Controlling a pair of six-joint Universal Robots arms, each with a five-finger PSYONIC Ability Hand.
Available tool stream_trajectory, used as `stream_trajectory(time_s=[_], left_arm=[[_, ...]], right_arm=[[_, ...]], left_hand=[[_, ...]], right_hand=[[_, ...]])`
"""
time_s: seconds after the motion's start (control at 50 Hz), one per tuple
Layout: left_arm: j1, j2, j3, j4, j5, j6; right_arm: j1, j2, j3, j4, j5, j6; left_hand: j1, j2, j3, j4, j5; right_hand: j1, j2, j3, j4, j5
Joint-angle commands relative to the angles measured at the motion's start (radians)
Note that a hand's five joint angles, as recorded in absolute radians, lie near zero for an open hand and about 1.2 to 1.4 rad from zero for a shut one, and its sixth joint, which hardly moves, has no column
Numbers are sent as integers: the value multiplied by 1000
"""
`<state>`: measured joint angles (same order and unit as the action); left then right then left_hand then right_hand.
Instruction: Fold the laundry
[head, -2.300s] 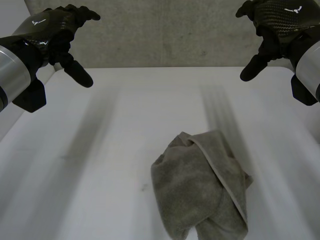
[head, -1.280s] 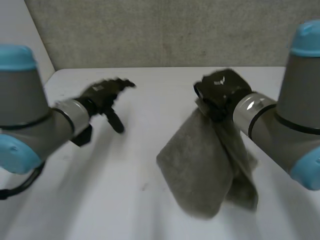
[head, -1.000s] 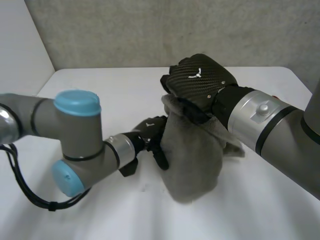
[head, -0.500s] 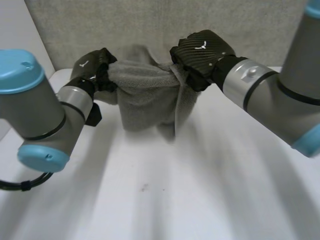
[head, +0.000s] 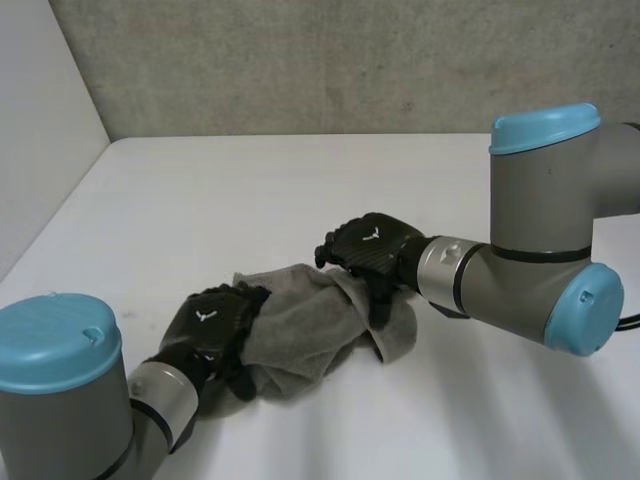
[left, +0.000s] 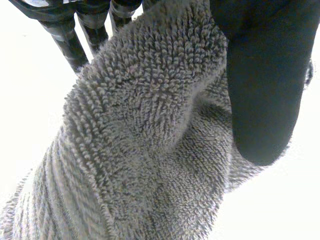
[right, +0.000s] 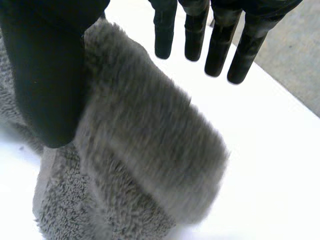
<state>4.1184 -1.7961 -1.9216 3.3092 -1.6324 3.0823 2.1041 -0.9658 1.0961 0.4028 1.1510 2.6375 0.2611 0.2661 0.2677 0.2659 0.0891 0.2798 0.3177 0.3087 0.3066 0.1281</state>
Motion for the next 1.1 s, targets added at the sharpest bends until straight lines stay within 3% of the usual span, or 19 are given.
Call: stream_trajectory(time_s=[0.02, 0.18, 0.22, 0.28, 0.32, 0.34, 0.42, 0.5, 0.56, 0.68, 0.84, 1.02, 1.1], left_arm=[[2, 81, 78, -54, 6, 0], [79, 129, 207, -53, 48, 1], [118, 127, 262, -54, 124, 0], [134, 112, 294, -57, 178, -2], [137, 51, 358, -72, 296, -1], [137, 50, 358, -72, 296, 0], [146, -107, 511, -144, 439, -4], [148, -217, 620, -230, 477, -2], [148, -331, 725, -298, 488, 1], [148, -451, 782, -309, 493, 3], [137, -534, 805, -292, 552, 107], [134, -575, 803, -292, 565, 174], [134, -577, 793, -292, 565, 176]], right_arm=[[-9, -114, 42, -9, 47, 121], [-99, -252, 173, -122, 134, 489], [-136, -339, 264, -168, 151, 609], [-147, -370, 308, -193, 153, 651], [-154, -419, 395, -231, 154, 691], [-154, -419, 395, -231, 154, 691], [-145, -487, 493, -262, 156, 682], [-147, -504, 547, -272, 157, 664], [-154, -505, 573, -272, 157, 639], [-171, -507, 620, -274, 157, 581], [-217, -517, 674, -292, 159, 564], [-236, -508, 722, -329, 173, 569], [-225, -463, 714, -360, 205, 578]], left_hand=[[-27, -32, -34, -32, -30], [-6, -12, -13, -11, -9], [-4, -9, -10, -8, -6], [5, 0, -1, 0, 3], [8, 3, 2, 3, 6], [8, 3, 2, 3, 6], [11, 6, 5, 6, 9], [32, 27, 25, 27, 29], [29, 24, 22, 24, 26], [119, 114, 113, 114, 117], [231, 226, 225, 226, 229], [358, 353, 351, 353, 355], [714, 709, 708, 709, 712]], right_hand=[[-19, -57, -48, -46, -41], [37, -1, 8, 10, 14], [61, 23, 32, 34, 38], [61, 23, 32, 34, 38], [58, 20, 29, 31, 35], [58, 20, 29, 31, 35], [46, 8, 17, 19, 23], [43, 5, 14, 16, 20], [46, 8, 17, 19, 23], [49, 11, 20, 22, 26], [49, 11, 20, 22, 26], [22, -15, -6, -4, 0], [19, -18, -9, -7, -3]])
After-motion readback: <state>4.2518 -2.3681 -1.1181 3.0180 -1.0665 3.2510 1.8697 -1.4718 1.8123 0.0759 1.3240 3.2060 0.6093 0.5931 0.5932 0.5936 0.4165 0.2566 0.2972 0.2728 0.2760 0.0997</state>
